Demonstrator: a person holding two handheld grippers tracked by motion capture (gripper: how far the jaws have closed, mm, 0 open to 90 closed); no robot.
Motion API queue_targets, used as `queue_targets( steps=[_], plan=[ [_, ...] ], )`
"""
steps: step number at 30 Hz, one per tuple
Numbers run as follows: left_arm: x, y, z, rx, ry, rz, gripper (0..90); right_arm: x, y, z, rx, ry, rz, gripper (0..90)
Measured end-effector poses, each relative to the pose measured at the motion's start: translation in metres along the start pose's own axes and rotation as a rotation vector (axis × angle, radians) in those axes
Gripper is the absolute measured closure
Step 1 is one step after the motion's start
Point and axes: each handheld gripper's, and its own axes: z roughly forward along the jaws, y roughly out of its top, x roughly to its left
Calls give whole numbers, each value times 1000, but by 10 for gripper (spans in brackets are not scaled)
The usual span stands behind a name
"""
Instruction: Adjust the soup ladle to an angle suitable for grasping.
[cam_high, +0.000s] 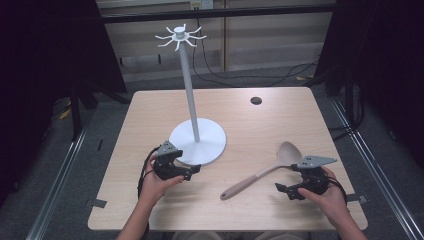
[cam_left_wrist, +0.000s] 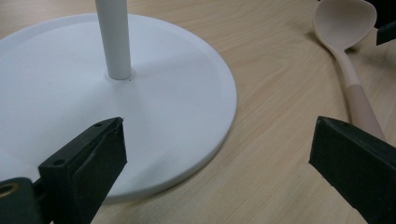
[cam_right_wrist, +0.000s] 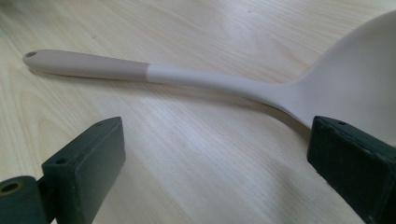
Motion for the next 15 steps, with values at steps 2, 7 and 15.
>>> queue_targets(
  steps=[2,7,15],
  plan=[
    [0,0,0,0,-3,-1,37,3,1,2,-4,9,-11,42],
    [0,0,0,3,7,-1,39,12,1,8,17,33,-37,68],
    [1,-2,-1,9,4,-2,41,20,2,14,23,57,-53,194]
  ],
)
